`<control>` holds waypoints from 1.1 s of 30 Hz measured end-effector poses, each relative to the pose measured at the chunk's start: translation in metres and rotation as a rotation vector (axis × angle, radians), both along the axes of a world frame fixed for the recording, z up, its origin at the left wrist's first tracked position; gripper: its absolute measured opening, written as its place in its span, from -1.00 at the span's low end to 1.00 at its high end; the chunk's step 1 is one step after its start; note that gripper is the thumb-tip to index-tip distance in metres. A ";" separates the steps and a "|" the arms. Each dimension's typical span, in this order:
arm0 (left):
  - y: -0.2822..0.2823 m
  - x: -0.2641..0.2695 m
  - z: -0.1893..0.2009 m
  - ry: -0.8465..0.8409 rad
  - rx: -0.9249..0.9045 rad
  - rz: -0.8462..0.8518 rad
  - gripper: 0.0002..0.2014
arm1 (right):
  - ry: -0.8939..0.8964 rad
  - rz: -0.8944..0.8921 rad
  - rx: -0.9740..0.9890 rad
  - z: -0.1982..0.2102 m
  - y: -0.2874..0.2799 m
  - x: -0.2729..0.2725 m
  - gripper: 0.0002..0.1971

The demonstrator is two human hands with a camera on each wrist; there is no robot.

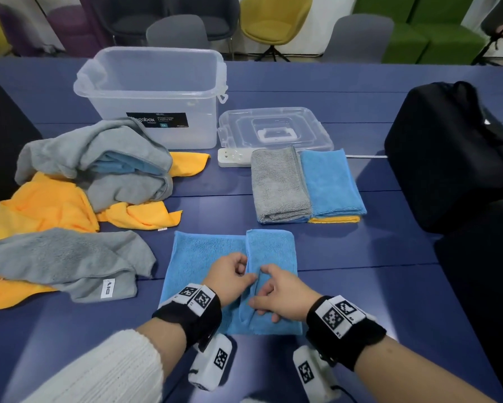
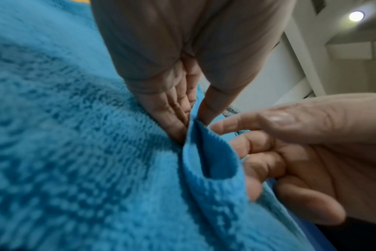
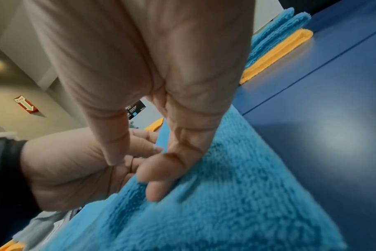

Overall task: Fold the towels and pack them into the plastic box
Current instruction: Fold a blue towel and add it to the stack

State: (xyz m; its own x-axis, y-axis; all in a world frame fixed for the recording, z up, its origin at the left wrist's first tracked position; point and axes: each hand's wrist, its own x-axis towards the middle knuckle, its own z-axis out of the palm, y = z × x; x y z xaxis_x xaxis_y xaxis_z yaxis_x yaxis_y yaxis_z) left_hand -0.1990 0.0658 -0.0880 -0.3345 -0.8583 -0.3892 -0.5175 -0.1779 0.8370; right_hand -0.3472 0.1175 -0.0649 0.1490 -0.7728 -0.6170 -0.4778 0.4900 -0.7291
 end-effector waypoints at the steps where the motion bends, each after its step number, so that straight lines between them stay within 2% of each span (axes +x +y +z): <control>1: 0.000 0.000 0.000 -0.009 -0.008 -0.004 -0.87 | -0.005 0.019 -0.002 0.002 0.001 -0.003 -0.29; 3: -0.001 0.001 0.000 -0.024 0.000 -0.013 -0.75 | 0.023 0.013 -0.085 0.008 0.002 -0.011 -0.50; 5: -0.002 0.002 0.002 -0.057 -0.004 -0.024 -0.58 | 0.198 -0.003 -0.286 0.011 0.000 -0.023 -0.72; 6: -0.002 0.003 0.005 -0.075 -0.012 -0.030 -0.50 | 0.293 0.015 -0.388 0.013 -0.002 -0.029 -0.75; 8: -0.001 0.004 0.010 -0.092 -0.050 -0.064 -0.28 | 0.430 0.130 -0.510 0.013 -0.005 -0.040 -0.60; 10: 0.002 0.006 0.014 -0.121 -0.120 -0.151 -0.08 | 0.550 0.275 -0.478 0.012 -0.007 -0.046 -0.31; 12: 0.003 0.007 0.016 -0.218 -0.211 -0.255 -0.09 | 0.638 0.367 -0.410 0.011 -0.007 -0.048 -0.05; 14: 0.003 0.009 0.016 -0.312 -0.251 -0.311 -0.18 | 0.678 0.422 -0.381 0.009 -0.004 -0.048 0.10; 17: 0.002 0.011 0.014 -0.390 -0.257 -0.365 -0.22 | 0.714 0.466 -0.359 0.004 -0.001 -0.047 0.18; 19: 0.001 0.014 0.012 -0.430 -0.243 -0.412 -0.18 | 0.729 0.472 -0.354 0.000 0.001 -0.048 0.20; 22: -0.001 0.020 0.008 -0.428 -0.190 -0.450 0.13 | 0.761 0.476 -0.361 -0.005 0.002 -0.049 0.22; 25: -0.001 0.025 0.004 -0.566 -0.235 -0.559 0.35 | 0.787 0.490 -0.358 -0.005 0.001 -0.050 0.25; 30: -0.006 0.033 0.004 -0.805 -0.348 -0.605 0.36 | 0.816 0.534 -0.314 -0.004 -0.002 -0.052 0.37; 33: -0.007 0.043 0.002 -0.844 -0.354 -0.520 0.23 | 0.837 0.559 -0.297 -0.005 -0.003 -0.053 0.43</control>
State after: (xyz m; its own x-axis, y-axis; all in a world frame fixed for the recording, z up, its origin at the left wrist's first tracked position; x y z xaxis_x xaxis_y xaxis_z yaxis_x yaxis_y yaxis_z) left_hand -0.1562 0.0591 -0.0864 -0.4316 -0.7972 -0.4222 -0.8991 0.4180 0.1299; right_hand -0.4000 0.1148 -0.0703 0.1444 -0.8627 -0.4846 -0.9882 -0.1001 -0.1162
